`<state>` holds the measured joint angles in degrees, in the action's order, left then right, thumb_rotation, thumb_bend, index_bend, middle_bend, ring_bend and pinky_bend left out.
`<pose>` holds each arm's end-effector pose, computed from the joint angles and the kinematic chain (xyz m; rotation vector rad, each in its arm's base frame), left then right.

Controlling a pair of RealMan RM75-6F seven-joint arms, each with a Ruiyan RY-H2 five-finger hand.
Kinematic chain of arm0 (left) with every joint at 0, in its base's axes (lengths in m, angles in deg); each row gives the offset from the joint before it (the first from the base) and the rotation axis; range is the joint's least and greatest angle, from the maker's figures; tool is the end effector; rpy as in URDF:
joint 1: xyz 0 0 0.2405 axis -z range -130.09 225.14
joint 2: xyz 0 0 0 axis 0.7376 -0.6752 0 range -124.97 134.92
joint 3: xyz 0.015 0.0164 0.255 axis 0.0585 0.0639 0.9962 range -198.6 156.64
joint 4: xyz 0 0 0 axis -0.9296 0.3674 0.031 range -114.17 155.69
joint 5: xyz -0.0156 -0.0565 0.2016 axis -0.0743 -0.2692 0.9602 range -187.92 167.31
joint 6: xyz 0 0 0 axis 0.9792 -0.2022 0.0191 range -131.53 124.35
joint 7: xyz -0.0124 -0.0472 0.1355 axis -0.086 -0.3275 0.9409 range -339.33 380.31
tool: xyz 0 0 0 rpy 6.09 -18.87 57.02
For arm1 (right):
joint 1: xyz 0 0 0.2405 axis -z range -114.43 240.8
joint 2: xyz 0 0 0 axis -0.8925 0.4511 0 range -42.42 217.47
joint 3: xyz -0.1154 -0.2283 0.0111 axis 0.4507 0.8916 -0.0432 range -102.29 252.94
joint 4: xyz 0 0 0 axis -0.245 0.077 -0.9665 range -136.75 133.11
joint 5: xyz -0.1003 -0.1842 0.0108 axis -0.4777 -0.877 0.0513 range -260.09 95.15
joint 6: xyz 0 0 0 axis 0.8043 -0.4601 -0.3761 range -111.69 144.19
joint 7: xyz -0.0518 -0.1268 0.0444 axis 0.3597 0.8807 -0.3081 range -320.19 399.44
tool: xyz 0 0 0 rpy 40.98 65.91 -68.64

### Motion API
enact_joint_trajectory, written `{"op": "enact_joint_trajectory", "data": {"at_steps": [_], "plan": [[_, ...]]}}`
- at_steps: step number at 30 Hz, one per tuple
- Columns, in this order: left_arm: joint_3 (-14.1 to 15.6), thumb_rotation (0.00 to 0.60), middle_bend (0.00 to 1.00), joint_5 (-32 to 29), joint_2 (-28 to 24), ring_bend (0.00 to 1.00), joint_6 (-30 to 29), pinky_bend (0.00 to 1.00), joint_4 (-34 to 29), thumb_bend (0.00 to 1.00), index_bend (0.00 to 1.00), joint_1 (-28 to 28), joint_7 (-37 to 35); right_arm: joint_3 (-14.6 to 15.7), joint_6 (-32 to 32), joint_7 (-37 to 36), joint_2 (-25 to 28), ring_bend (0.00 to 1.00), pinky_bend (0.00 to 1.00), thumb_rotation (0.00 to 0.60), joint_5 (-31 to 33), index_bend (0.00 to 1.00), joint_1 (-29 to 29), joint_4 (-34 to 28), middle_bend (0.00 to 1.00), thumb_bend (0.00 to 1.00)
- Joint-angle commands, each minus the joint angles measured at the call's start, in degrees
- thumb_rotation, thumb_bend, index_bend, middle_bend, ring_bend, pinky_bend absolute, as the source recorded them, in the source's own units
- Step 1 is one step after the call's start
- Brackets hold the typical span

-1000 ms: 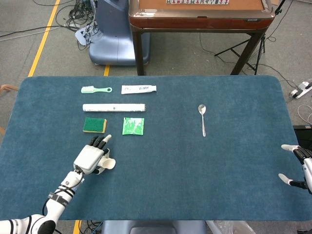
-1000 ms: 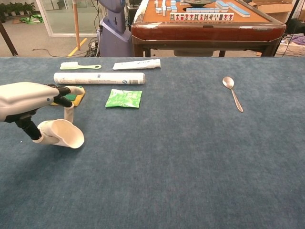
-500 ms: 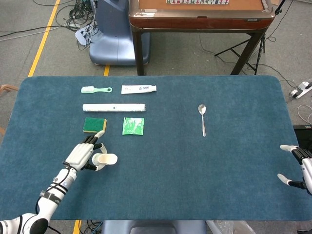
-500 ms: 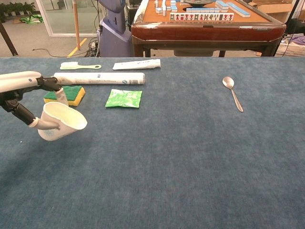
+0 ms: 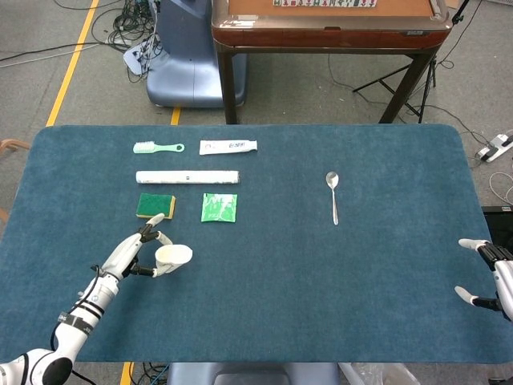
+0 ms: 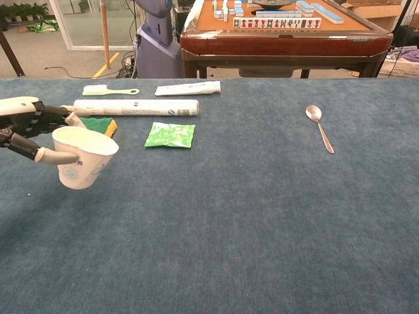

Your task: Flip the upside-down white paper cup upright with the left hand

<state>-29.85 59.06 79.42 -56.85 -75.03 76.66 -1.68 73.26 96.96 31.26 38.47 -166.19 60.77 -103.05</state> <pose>-0.2151 0.2948 0.0437 -1.4580 -1.6989 -1.1819 -0.3125 -0.1629 0.2174 1.3447 -1.0364 0.8321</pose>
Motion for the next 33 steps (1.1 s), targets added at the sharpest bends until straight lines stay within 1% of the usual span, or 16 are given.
{"op": "enact_joint_trajectory", "data": {"at_steps": [1,5,12,20,25,30,33], "plan": [[0.6,0.6,0.0,3.1,3.4,0.0,-2.1,0.0,4.7,0.21,0.42,-1.7,-4.0,0.0,0.1,-0.1,0.0,0.27,0.57,0.6,-0.1,0.27,0.0,0.0,0.29,0.0],[1.2,0.6,0.0,5.1,5.5,0.0,-3.9,0.0,8.1,0.21,0.42,-2.5,-5.7,0.0,0.2,-0.1,0.1,0.27,0.57,0.6,-0.1,0.26,0.1,-0.1,0.29,0.0],[2.1,0.6,0.0,7.9,7.5,0.0,-6.6,0.0,11.6,0.21,0.42,-3.3,-6.5,0.1,0.1,0.0,0.0,0.27,0.57,0.6,-0.2,0.26,0.0,-0.1,0.29,0.0],[2.8,0.6,0.0,8.1,9.6,0.0,-7.7,0.0,14.7,0.21,0.42,-4.1,-5.7,0.1,0.2,0.1,0.1,0.27,0.57,0.6,-0.3,0.26,0.1,-0.2,0.29,0.0],[2.9,0.6,0.0,8.0,9.9,0.0,-7.7,0.0,15.6,0.21,0.42,-4.4,-6.1,0.2,0.2,0.0,0.1,0.27,0.57,0.6,-0.4,0.26,0.1,-0.2,0.29,0.0],[3.5,0.6,0.0,8.9,9.3,0.0,-7.4,0.0,15.7,0.21,0.35,-4.4,-6.0,0.2,0.3,-0.1,0.1,0.27,0.57,0.6,-0.4,0.27,0.1,-0.2,0.29,0.0],[3.8,0.6,0.0,9.2,8.8,0.0,-7.4,0.0,15.5,0.21,0.27,-4.4,-5.5,0.2,0.4,-0.1,0.2,0.27,0.57,0.6,-0.5,0.27,0.1,-0.2,0.29,0.0]]}}
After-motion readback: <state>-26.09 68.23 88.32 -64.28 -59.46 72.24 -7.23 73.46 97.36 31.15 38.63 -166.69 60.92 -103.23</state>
